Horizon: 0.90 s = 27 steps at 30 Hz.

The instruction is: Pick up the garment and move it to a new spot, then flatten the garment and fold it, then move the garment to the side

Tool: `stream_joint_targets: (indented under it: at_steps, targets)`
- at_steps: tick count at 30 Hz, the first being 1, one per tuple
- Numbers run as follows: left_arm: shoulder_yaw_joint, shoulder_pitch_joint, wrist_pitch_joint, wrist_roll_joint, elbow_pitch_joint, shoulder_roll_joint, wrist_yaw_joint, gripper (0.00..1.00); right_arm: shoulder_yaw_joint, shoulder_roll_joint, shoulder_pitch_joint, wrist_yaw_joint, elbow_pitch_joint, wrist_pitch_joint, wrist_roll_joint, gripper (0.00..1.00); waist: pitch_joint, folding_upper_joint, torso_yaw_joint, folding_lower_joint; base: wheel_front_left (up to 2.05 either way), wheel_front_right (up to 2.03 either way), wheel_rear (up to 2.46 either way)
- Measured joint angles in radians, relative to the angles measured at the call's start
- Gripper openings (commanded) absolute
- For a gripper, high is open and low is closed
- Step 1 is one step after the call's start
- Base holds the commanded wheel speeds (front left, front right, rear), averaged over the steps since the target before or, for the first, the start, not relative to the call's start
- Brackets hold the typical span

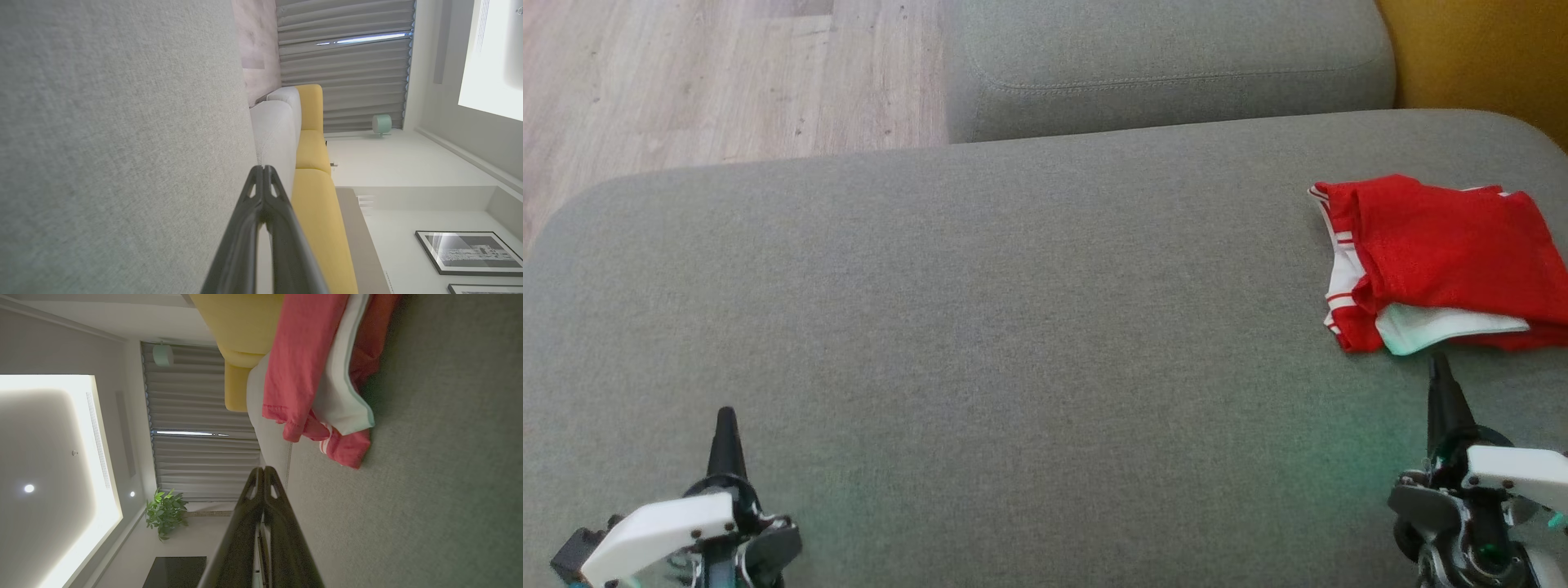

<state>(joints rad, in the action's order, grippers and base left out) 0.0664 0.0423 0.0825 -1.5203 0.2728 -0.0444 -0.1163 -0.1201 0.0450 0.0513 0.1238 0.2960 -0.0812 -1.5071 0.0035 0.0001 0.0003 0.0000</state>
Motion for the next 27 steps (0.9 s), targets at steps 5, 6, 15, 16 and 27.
stream_joint_targets:
  at_steps: [5,6,15,16,27]
  targets:
    - [0.003,0.014,0.015,-0.048,0.001,0.000,-0.007,0.00,-0.009,0.000,0.001,0.000,-0.005,-0.015,-0.053,0.00,0.000,0.0000,0.000,0.0000,0.00,0.00,0.00]
    - [0.004,0.016,0.019,-0.058,0.001,0.000,-0.007,0.00,-0.011,0.000,0.001,0.000,-0.006,-0.021,-0.065,0.00,0.000,0.0000,0.000,0.0000,0.00,0.00,0.00]
    - [0.007,0.016,0.023,-0.083,0.001,0.000,-0.007,0.00,-0.014,0.000,0.001,0.000,-0.010,-0.026,-0.095,0.00,0.000,0.0000,0.000,0.0000,0.00,0.00,0.00]
    - [0.007,0.016,0.023,-0.083,0.001,0.000,-0.007,0.00,-0.014,0.000,0.001,0.000,-0.010,-0.026,-0.095,0.00,0.000,0.0000,0.000,0.0000,0.00,0.00,0.00]
    - [0.007,0.016,0.023,-0.083,0.001,0.000,-0.007,0.00,-0.014,0.000,0.001,0.000,-0.010,-0.026,-0.095,0.00,0.000,0.0000,0.000,-0.0001,0.00,0.00,0.00]
